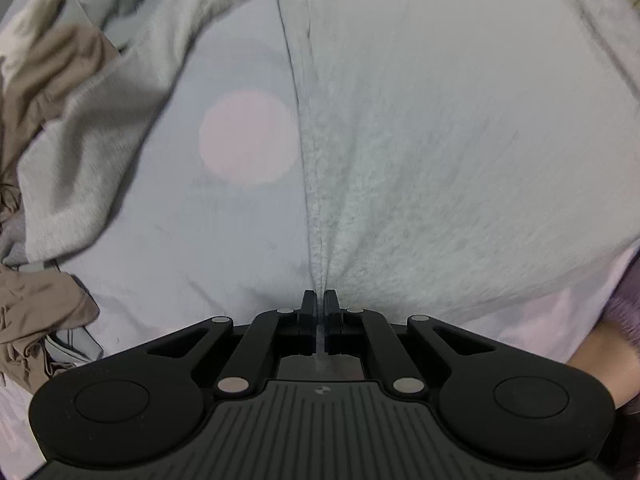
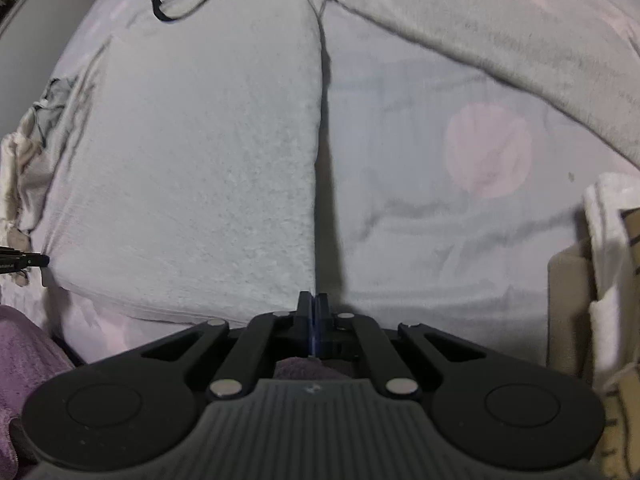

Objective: Fold clothes

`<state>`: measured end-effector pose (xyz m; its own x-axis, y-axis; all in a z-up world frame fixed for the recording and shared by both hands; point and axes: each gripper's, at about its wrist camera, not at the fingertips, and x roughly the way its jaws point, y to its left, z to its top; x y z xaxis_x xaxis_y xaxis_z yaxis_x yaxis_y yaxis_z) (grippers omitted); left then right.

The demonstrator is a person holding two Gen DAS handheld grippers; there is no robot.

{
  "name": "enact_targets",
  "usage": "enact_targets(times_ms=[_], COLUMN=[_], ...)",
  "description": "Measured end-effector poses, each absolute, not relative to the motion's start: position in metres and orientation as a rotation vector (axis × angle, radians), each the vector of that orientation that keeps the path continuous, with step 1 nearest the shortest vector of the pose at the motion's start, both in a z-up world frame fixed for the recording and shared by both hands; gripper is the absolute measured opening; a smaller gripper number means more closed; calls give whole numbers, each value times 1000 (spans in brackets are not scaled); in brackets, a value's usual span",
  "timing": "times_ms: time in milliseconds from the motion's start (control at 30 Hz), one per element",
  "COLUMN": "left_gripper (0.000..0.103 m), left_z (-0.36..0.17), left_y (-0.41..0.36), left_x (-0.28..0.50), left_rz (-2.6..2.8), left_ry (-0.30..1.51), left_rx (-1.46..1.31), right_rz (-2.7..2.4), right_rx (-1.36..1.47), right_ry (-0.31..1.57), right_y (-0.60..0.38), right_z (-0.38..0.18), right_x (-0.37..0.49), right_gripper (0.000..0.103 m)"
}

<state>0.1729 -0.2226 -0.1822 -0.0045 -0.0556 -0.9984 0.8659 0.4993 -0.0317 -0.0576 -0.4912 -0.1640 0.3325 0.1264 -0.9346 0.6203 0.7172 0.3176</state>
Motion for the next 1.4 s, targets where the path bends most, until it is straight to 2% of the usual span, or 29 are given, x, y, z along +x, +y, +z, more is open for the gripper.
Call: enact_targets(times_ms=[200,233,300,333,367,500,567,667,733,867,1067,1400], left_gripper=[2,2,11,16,18,21,29,31,32,44,44,44], left_z=[-200,-196,-188,-181,-173,-141,-127,-106,-102,-103,-139,-145], left_y=[-233,-232,-230,-225,-220,-190,-176,-156,-145,-135,-126,-117], left_x=[165,167,171,172,174,196,212,235,245,258,254,316], left_rz=[-818,-826,-846,-858,-870,-873,-850,-790,-759,-753,-705,-628], left_ry=[1403,1403,1401,1391,1380,1292,1233,1140,1084,982,861,818], left_rx=[822,805,759,726,686,548,503,460,464,541,755,419], right_rz=[-389,-394,-411,-431,-453,-539,-541,-533,-537,-558,-566,-587], right_rx=[705,698,679,660,641,604,635,660,653,660,751,728], right_ry=[1281,1276,1255,1230,1199,1013,926,839,811,787,731,788], right_y=[-483,-482,-480,-478,-476,-461,-453,-437,-428,-432,-447,-445], right_z=[-185,-183,-177,-171,-165,-135,-124,-120,-125,-141,-147,-150], right_x=[-48,-48,-50,-53,-56,-65,-64,-56,-55,-51,-54,-40], right_gripper=[2,6,18,26,41,44,47,52,52,50,50,50])
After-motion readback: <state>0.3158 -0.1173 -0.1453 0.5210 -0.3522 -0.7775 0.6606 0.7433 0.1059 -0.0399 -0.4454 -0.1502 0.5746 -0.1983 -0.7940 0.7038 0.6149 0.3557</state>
